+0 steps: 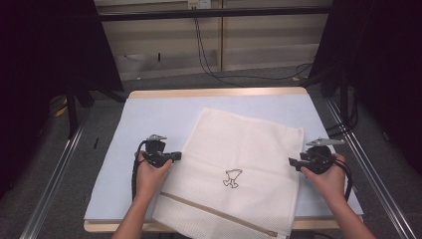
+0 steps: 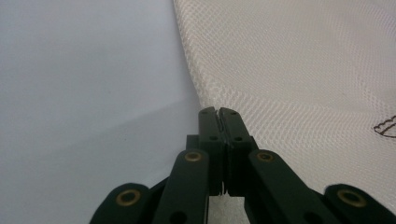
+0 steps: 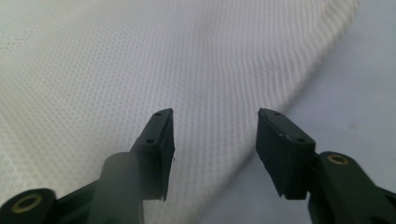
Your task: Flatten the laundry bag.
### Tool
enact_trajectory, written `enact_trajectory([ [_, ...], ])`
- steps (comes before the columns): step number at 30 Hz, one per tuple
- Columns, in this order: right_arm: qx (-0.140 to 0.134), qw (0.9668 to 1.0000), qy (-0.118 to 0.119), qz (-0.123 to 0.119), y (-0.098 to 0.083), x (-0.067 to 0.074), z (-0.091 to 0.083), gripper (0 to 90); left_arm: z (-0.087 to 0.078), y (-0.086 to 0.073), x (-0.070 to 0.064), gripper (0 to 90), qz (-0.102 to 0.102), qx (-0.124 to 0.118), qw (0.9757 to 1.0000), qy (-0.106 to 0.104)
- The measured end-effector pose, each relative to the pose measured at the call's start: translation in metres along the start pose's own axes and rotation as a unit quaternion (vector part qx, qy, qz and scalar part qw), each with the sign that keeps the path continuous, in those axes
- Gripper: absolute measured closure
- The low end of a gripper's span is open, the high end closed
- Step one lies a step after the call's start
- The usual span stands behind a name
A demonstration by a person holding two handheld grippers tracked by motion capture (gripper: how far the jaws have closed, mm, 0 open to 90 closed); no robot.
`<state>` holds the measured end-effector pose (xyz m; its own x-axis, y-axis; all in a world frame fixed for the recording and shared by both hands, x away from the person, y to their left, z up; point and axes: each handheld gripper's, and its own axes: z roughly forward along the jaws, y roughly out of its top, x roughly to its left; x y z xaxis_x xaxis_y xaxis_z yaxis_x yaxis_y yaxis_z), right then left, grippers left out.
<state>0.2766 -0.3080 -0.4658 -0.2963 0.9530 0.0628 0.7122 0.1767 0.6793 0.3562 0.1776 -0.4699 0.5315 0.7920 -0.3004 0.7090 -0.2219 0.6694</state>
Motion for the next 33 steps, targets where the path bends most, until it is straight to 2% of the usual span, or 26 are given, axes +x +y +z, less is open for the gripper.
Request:
enact_trajectory([
  [1, 0.004, 0.9999, -0.007, 0.008, -0.005, -0.001, -0.001, 44.7, 0.001, 0.0, 0.0, 88.8, -0.002, 0.0, 1.0, 0.0],
  [2, 0.01, 0.9999, 0.008, 0.011, -0.009, -0.002, -0.001, 47.6, 0.001, 0.0, 0.0, 88.8, -0.003, 0.001, 1.0, 0.0],
  [3, 0.019, 0.9996, 0.011, 0.017, -0.012, -0.002, 0.0, 48.2, 0.001, -0.001, 0.0, 88.8, -0.002, 0.001, 1.0, 0.0],
  [4, 0.012, 0.9998, 0.006, 0.012, -0.015, -0.001, 0.001, 54.3, 0.001, -0.001, 0.001, 88.8, -0.002, 0.002, 1.0, 0.0],
  [5, 0.012, 0.9999, 0.003, -0.001, -0.014, 0.001, 0.001, 64.6, 0.001, -0.001, 0.001, 88.8, 0.0, 0.004, 1.0, 0.0],
  [7, 0.012, 0.9998, 0.017, -0.008, -0.012, 0.001, 0.002, 86.6, 0.001, -0.001, 0.001, 88.8, -0.001, 0.002, 1.0, 0.0],
  [9, 0.016, 0.9995, 0.02, -0.016, -0.007, 0.003, 0.004, 89.1, 0.0, -0.001, 0.003, 88.8, 0.002, 0.003, 1.0, 0.003],
  [12, 0.009, 0.9996, 0.016, -0.022, 0.006, 0.003, 0.008, 89.5, -0.002, 0.0, 0.006, 88.8, -0.008, -0.007, 0.9999, 0.003],
  [13, 0.003, 0.9997, 0.016, -0.017, 0.012, 0.003, 0.01, 89.6, -0.003, 0.0, 0.008, 88.8, -0.007, -0.008, 0.9999, 0.007],
  [15, -0.004, 0.9996, 0.006, -0.027, 0.027, 0.001, 0.015, 89.5, -0.004, 0.0, 0.011, 88.8, -0.014, -0.017, 0.9997, 0.009],
  [16, -0.013, 0.9994, 0.01, -0.03, 0.036, 0.001, 0.019, 89.5, -0.004, 0.001, 0.012, 88.8, -0.014, -0.02, 0.9996, 0.013],
  [18, -0.024, 0.9985, -0.003, -0.05, 0.053, 0.0, 0.027, 89.4, -0.006, 0.001, 0.014, 88.7, -0.016, -0.026, 0.9994, 0.018],
  [20, -0.044, 0.9981, 0.0, -0.043, 0.067, -0.002, 0.035, 88.8, -0.006, 0.0, 0.016, 88.7, -0.02, -0.032, 0.9991, 0.022],
  [22, -0.045, 0.9985, 0.004, -0.03, 0.076, -0.005, 0.044, 85.7, -0.005, -0.002, 0.017, 88.4, -0.021, -0.033, 0.999, 0.02],
  [23, -0.041, 0.9988, 0.013, -0.024, 0.077, -0.006, 0.046, 80.7, -0.005, -0.003, 0.018, 87.9, -0.022, -0.035, 0.9989, 0.019],
  [24, -0.035, 0.9988, -0.001, -0.035, 0.074, -0.004, 0.045, 69.8, -0.005, -0.004, 0.019, 86.1, -0.021, -0.036, 0.999, 0.013],
  [25, -0.035, 0.9988, -0.001, -0.035, 0.074, -0.004, 0.045, 69.8, -0.006, -0.005, 0.02, 86.1, -0.025, -0.037, 0.9989, 0.013],
  [26, -0.037, 0.9985, -0.002, -0.041, 0.071, -0.002, 0.043, 60.9, -0.007, -0.005, 0.021, 84.4, -0.026, -0.036, 0.999, 0.008],
  [27, -0.038, 0.9987, 0.001, -0.034, 0.068, -0.002, 0.041, 51.6, -0.008, -0.005, 0.021, 81.1, -0.024, -0.036, 0.999, 0.008],
  [28, -0.038, 0.9989, 0.003, -0.027, 0.064, -0.001, 0.037, 49.9, -0.008, -0.006, 0.021, 77.7, -0.027, -0.037, 0.999, 0.005],
  [30, -0.046, 0.9978, 0.022, -0.041, 0.054, 0.003, 0.026, 47.6, -0.012, -0.006, 0.019, 69.2, -0.017, -0.027, 0.9995, 0.004],
  [31, -0.046, 0.9978, 0.028, -0.039, 0.048, 0.005, 0.02, 46.4, -0.014, -0.006, 0.017, 65.0, -0.011, -0.024, 0.9996, 0.0],
  [33, -0.04, 0.9965, 0.048, -0.055, 0.037, 0.011, 0.011, 43.8, -0.017, -0.006, 0.014, 57.2, -0.005, -0.016, 0.9999, -0.001],
])
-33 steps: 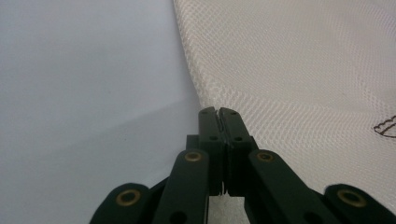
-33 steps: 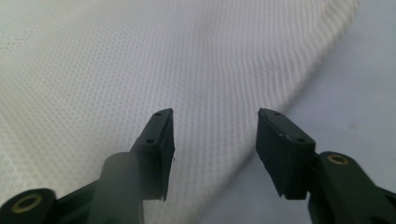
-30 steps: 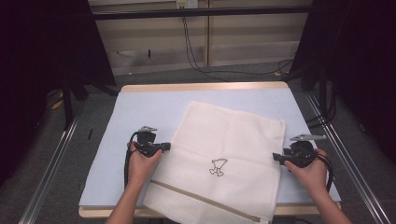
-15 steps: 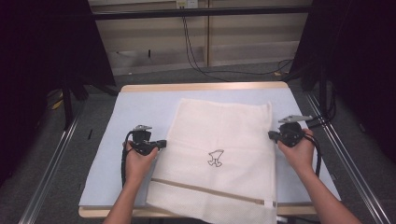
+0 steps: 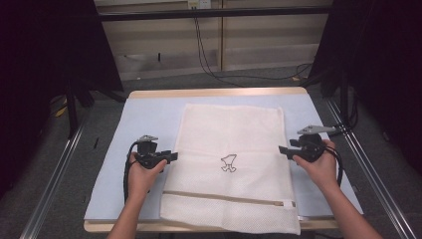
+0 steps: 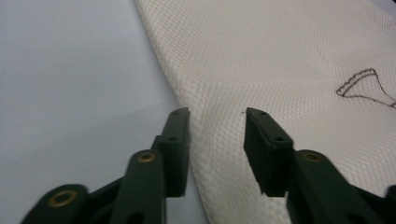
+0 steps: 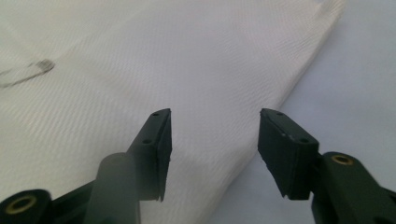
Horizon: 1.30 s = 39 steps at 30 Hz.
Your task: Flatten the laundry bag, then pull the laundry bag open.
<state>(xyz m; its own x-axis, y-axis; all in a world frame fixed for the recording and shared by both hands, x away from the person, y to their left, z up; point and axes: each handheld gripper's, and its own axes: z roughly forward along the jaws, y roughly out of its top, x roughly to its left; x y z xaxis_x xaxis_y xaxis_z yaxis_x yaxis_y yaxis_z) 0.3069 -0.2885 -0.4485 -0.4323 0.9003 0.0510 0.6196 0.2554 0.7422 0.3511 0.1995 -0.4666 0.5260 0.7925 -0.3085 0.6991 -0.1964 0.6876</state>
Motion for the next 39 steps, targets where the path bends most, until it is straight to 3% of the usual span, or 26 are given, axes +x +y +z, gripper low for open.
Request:
enact_trajectory([
  [3, 0.01, 0.9995, 0.028, 0.009, -0.018, 0.012, -0.011, 42.4, -0.006, -0.004, -0.004, 51.9, 0.013, 0.021, 0.9997, -0.008],
  [6, 0.02, 0.9988, 0.04, 0.017, -0.036, 0.021, -0.02, 42.1, -0.007, -0.013, -0.007, 51.1, 0.011, 0.04, 0.999, -0.019],
  [8, 0.032, 0.9985, 0.04, 0.021, -0.046, 0.023, -0.023, 42.5, -0.006, -0.019, -0.009, 50.2, 0.025, 0.062, 0.9976, -0.019],
  [11, 0.052, 0.9972, 0.044, 0.03, -0.058, 0.026, -0.02, 50.0, -0.008, -0.021, -0.008, 51.6, 0.027, 0.06, 0.9977, -0.017],
  [12, 0.048, 0.9981, 0.035, 0.017, -0.059, 0.027, -0.02, 55.9, -0.008, -0.022, -0.009, 52.7, 0.027, 0.054, 0.9981, -0.012],
  [13, 0.05, 0.9982, 0.03, 0.013, -0.058, 0.028, -0.021, 64.5, -0.008, -0.022, -0.01, 53.2, 0.032, 0.056, 0.9978, -0.011],
  [14, 0.051, 0.9975, 0.045, 0.02, -0.057, 0.027, -0.021, 81.9, -0.008, -0.023, -0.012, 53.0, 0.033, 0.056, 0.9979, -0.009],
  [15, 0.043, 0.9969, 0.058, 0.032, -0.057, 0.027, -0.021, 85.7, -0.008, -0.022, -0.013, 53.2, 0.037, 0.06, 0.9975, -0.007],
  [16, 0.05, 0.9968, 0.055, 0.028, -0.056, 0.028, -0.02, 87.2, -0.009, -0.022, -0.014, 53.6, 0.042, 0.065, 0.9969, -0.007],
  [20, 0.049, 0.9972, 0.054, 0.015, -0.049, 0.03, -0.014, 89.2, -0.009, -0.022, -0.012, 62.0, 0.033, 0.063, 0.9975, -0.001],
  [22, 0.048, 0.9976, 0.049, 0.011, -0.044, 0.032, -0.01, 89.2, -0.008, -0.023, -0.013, 76.8, 0.029, 0.061, 0.9977, 0.006],
  [25, 0.043, 0.9983, 0.041, -0.002, -0.039, 0.036, -0.007, 89.3, -0.006, -0.02, -0.017, 86.1, 0.035, 0.061, 0.9975, 0.01],
  [28, 0.037, 0.9988, 0.03, -0.008, -0.034, 0.035, -0.004, 89.4, -0.005, -0.014, -0.019, 88.0, 0.047, 0.05, 0.9972, 0.03],
  [33, 0.039, 0.9991, 0.017, 0.008, -0.028, 0.027, 0.005, 89.4, -0.001, -0.009, -0.008, 88.4, 0.026, 0.014, 0.9979, 0.058],
  [39, 0.04, 0.9992, -0.002, -0.007, -0.012, 0.027, 0.018, 89.4, -0.001, -0.009, 0.001, 88.3, 0.016, 0.006, 0.9975, 0.069],
])
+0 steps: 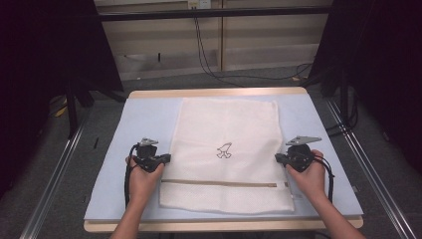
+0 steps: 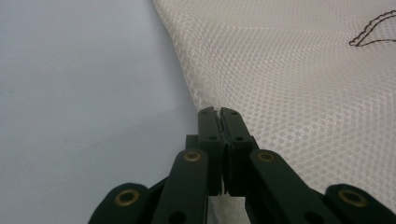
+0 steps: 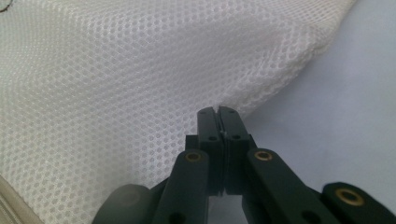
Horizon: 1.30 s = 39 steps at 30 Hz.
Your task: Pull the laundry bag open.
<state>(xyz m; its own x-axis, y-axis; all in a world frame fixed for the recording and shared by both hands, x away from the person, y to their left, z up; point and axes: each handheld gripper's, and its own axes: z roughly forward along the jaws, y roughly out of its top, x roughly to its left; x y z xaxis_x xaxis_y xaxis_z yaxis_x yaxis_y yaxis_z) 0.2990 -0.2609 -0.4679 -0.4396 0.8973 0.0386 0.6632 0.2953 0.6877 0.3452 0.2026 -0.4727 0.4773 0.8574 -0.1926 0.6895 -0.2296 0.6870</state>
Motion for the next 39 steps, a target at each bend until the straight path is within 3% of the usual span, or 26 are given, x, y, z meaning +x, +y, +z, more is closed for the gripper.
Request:
enact_trajectory([
  [3, -0.005, 1.0, -0.007, 0.005, 0.004, -0.004, 0.002, 89.4, -0.002, -0.001, 0.002, 88.3, -0.006, -0.003, 1.0, 0.001],
  [5, -0.001, 0.9999, 0.002, 0.014, 0.003, -0.003, 0.0, 89.4, -0.003, -0.002, 0.002, 88.3, -0.005, -0.002, 1.0, 0.0],
  [7, 0.005, 1.0, 0.005, 0.002, 0.0, 0.0, -0.002, 89.4, -0.005, -0.003, 0.002, 88.3, -0.015, 0.004, 0.9999, -0.003],
  [9, 0.003, 0.9999, 0.01, -0.001, -0.005, 0.0, -0.004, 89.3, -0.009, -0.005, 0.002, 88.3, -0.012, 0.009, 0.9999, -0.005],
  [11, 0.0, 0.9998, 0.016, 0.008, -0.009, -0.001, -0.006, 89.3, -0.011, -0.007, 0.002, 88.2, -0.013, 0.006, 0.9999, -0.009],
  [15, 0.0, 0.9999, 0.013, 0.01, -0.01, -0.001, -0.003, 89.4, -0.015, -0.01, 0.0, 88.2, -0.008, 0.01, 0.9999, 0.0],
  [21, 0.0, 0.9999, 0.013, 0.005, -0.001, 0.003, 0.005, 89.4, -0.02, -0.012, 0.007, 88.3, -0.019, -0.001, 0.9997, 0.014],
  [25, -0.002, 0.9999, 0.016, -0.003, 0.002, 0.006, 0.008, 89.3, -0.02, -0.013, 0.012, 88.2, -0.029, -0.001, 0.9995, 0.011],
  [29, -0.008, 0.9996, 0.025, 0.009, -0.001, 0.006, 0.006, 89.0, -0.022, -0.014, 0.011, 88.1, -0.023, 0.005, 0.9996, 0.012],
  [33, -0.014, 0.9996, 0.026, 0.002, -0.003, 0.005, 0.005, 89.0, -0.024, -0.015, 0.01, 88.0, -0.032, 0.002, 0.9994, 0.01],
  [39, -0.018, 0.9996, 0.022, -0.001, -0.001, 0.004, 0.005, 89.0, -0.024, -0.015, 0.009, 88.0, -0.025, 0.01, 0.9996, 0.01],
])
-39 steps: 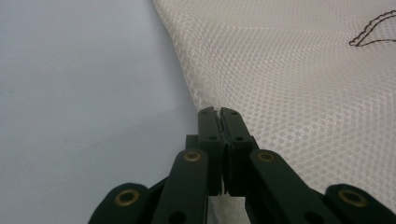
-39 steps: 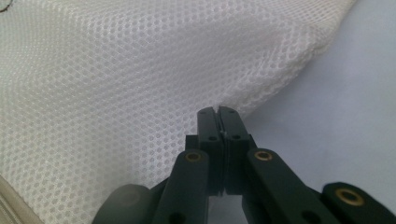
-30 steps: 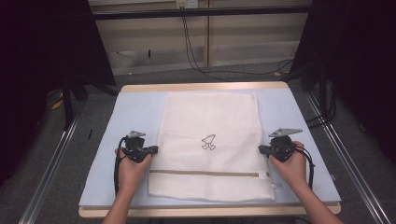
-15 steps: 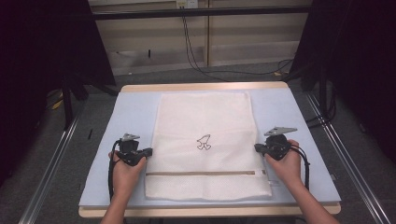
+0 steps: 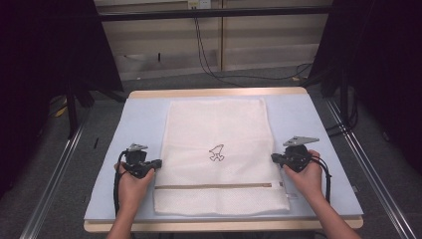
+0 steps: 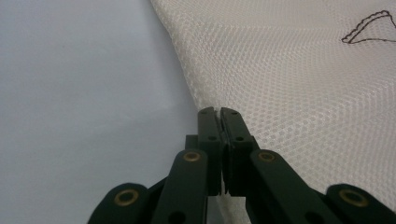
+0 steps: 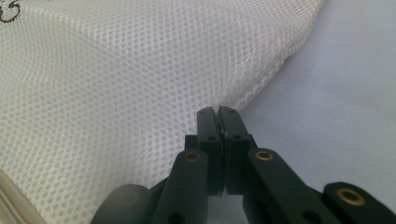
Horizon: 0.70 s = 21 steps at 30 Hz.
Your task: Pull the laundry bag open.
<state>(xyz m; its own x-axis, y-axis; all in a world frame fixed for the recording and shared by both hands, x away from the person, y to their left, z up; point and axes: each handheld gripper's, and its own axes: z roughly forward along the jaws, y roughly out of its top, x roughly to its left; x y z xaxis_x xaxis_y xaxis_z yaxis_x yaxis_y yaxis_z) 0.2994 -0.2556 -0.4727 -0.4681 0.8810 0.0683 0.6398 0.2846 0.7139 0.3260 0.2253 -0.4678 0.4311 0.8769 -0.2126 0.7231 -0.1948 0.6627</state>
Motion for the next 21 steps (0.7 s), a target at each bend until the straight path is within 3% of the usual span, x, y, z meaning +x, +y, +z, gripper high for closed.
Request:
enact_trajectory([
  [7, -0.005, 1.0, 0.004, 0.003, -0.002, -0.002, -0.002, 88.5, -0.001, 0.0, -0.002, 87.4, 0.007, 0.0, 1.0, 0.001],
  [9, -0.004, 1.0, 0.004, 0.005, -0.003, -0.002, -0.003, 85.9, -0.002, 0.001, -0.005, 83.6, 0.005, -0.008, 0.9999, 0.007],
  [12, -0.017, 0.9998, 0.005, 0.003, -0.005, -0.001, -0.007, 78.6, -0.009, 0.008, -0.009, 77.7, 0.027, -0.025, 0.999, 0.024],
  [16, -0.033, 0.9994, 0.007, -0.005, -0.009, 0.001, -0.022, 76.6, -0.012, 0.014, -0.022, 70.4, 0.024, -0.032, 0.9991, 0.011],
  [19, -0.041, 0.9989, 0.015, -0.016, -0.015, 0.003, -0.037, 87.3, -0.01, 0.017, -0.033, 66.1, 0.029, -0.022, 0.9991, -0.023],
  [21, -0.044, 0.9984, 0.022, -0.028, -0.021, 0.005, -0.045, 90.0, -0.007, 0.019, -0.043, 65.1, 0.014, -0.017, 0.9979, -0.061],
])
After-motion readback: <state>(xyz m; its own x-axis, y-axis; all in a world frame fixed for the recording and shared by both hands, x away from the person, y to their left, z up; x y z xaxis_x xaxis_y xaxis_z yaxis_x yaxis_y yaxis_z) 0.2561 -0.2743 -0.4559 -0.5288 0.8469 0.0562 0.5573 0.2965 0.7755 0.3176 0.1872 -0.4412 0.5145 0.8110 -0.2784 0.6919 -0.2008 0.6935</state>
